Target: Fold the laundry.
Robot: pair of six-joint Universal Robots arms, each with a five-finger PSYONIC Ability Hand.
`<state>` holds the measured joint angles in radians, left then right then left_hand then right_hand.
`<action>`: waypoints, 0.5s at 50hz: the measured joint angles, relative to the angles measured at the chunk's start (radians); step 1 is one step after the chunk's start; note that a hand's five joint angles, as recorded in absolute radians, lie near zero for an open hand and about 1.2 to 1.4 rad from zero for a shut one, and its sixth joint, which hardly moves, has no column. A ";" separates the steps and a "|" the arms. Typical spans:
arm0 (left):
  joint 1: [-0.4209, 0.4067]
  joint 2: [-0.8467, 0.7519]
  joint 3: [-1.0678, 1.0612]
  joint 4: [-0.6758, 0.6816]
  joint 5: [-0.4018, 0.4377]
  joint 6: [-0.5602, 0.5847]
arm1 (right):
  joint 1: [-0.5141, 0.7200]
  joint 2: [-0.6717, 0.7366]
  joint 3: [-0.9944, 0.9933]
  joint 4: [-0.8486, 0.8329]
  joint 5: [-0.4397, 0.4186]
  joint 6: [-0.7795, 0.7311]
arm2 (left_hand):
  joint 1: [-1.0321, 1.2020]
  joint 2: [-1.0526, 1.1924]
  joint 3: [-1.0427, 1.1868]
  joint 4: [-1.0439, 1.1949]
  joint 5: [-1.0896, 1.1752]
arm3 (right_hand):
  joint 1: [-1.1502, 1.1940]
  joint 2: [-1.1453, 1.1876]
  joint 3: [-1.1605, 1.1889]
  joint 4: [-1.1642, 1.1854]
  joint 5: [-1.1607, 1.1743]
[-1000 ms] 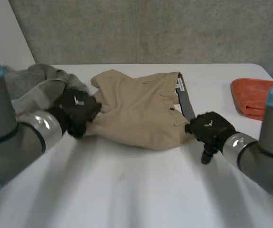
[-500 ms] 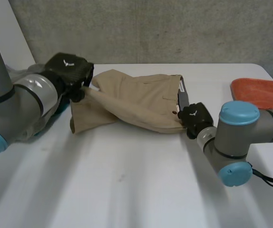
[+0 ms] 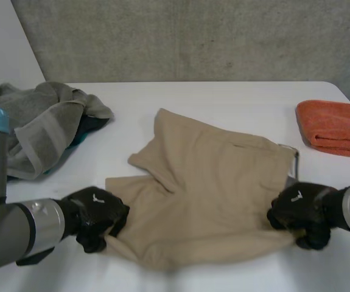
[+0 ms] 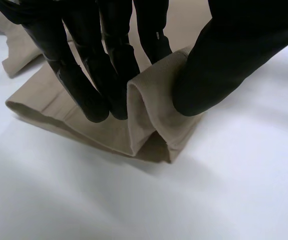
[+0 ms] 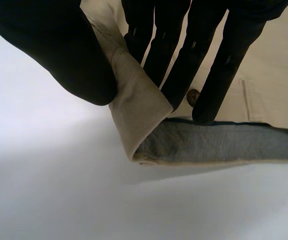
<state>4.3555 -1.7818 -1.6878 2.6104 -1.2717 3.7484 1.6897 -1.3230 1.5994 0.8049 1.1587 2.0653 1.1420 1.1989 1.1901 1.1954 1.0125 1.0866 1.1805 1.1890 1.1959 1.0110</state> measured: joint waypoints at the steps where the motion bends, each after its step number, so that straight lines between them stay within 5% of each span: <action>1: -0.007 -0.002 0.001 0.004 -0.008 0.004 | 0.001 0.003 -0.006 0.008 0.007 0.001 | 0.000 0.000 0.000 0.000 0.000 | 0.000 0.000 0.000 0.000 0.000; 9: -0.041 -0.098 0.161 0.159 -0.105 0.032 | 0.034 0.094 -0.113 -0.170 0.077 0.194 | 0.000 0.000 0.000 0.000 0.000 | 0.000 0.000 0.000 0.000 0.004; 14: -0.058 -0.246 0.411 0.313 -0.139 0.037 | 0.066 0.195 -0.204 -0.408 0.204 0.370 | 0.000 0.000 0.000 0.000 0.000 | 0.000 0.000 0.000 0.000 0.005; 25: -0.155 -0.665 1.045 0.455 -0.181 0.034 | 0.129 0.329 -0.254 -0.858 0.424 0.411 | 0.000 0.000 0.000 0.003 0.004 | 0.000 0.000 0.000 0.000 0.014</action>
<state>4.2001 -2.4466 -0.6426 3.0658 -1.4531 3.7826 1.8183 -0.9937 1.3452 -0.0532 1.5828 2.4763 1.1420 1.1992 1.1905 1.1981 1.0165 1.0866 1.1805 1.1890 1.1960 1.0248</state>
